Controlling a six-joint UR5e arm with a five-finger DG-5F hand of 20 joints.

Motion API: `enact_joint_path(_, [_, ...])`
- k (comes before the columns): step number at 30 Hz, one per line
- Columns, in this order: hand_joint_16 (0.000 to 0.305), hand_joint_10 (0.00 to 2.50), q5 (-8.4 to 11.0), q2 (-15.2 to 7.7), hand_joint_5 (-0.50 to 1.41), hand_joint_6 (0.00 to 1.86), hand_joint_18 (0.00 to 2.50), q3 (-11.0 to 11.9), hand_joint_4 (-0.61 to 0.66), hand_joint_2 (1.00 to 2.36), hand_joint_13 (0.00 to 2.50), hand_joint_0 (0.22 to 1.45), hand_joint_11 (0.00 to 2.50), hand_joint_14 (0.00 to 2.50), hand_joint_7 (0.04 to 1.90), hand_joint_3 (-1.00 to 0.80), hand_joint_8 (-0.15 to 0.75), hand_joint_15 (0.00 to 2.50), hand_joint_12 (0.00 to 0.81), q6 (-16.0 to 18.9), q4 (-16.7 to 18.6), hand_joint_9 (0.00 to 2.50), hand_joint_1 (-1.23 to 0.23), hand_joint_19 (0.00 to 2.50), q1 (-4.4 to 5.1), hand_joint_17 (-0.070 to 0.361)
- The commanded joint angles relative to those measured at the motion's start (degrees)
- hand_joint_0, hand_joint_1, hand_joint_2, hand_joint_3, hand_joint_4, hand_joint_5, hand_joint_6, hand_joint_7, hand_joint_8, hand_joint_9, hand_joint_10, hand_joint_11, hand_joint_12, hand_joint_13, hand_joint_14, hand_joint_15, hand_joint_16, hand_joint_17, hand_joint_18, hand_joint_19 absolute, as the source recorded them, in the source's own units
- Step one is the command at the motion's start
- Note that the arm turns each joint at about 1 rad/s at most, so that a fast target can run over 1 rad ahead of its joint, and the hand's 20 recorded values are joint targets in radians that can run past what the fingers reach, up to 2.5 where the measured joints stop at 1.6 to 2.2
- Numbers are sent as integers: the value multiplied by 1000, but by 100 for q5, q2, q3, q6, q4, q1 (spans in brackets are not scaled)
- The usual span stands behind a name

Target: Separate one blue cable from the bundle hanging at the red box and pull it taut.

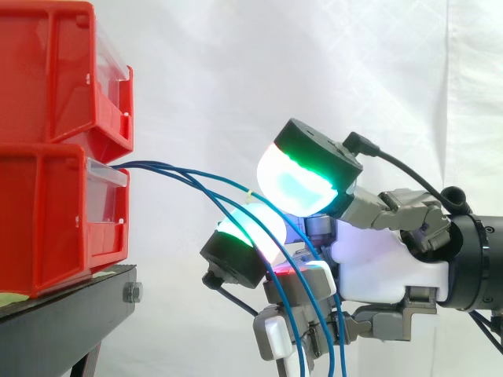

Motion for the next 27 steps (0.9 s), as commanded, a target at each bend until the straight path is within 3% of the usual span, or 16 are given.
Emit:
enact_joint_path(1, [41, 27, 4, 7, -162, 840, 1041, 0, 19, 1000, 1080, 634, 1142, 21, 1254, -500, 335, 576, 343, -10, -16, 1223, -723, 484, 2, 91])
enact_joint_path(7, [41, 27, 13, 7, -172, 844, 1046, 0, 54, 1000, 1074, 659, 1121, 22, 1246, -500, 343, 571, 349, -19, -7, 1187, -769, 470, 19, 93])
enact_joint_path(13, [42, 26, 13, 7, -169, 839, 1048, -9, 103, 1000, 1076, 571, 1102, 21, 1205, -500, 348, 570, 351, -19, -16, 1193, -679, 479, 19, 95])
enact_joint_path(22, [41, 27, 13, -1, -167, 831, 1049, 0, 89, 1000, 1093, 637, 1087, 21, 1246, -500, 347, 579, 351, -19, -16, 1203, -675, 477, 19, 93])
enact_joint_path(27, [43, 26, 13, -1, -177, 832, 1055, -9, 118, 1000, 1083, 549, 1070, 22, 1221, -500, 354, 568, 362, -19, -16, 1168, -660, 483, 19, 98])
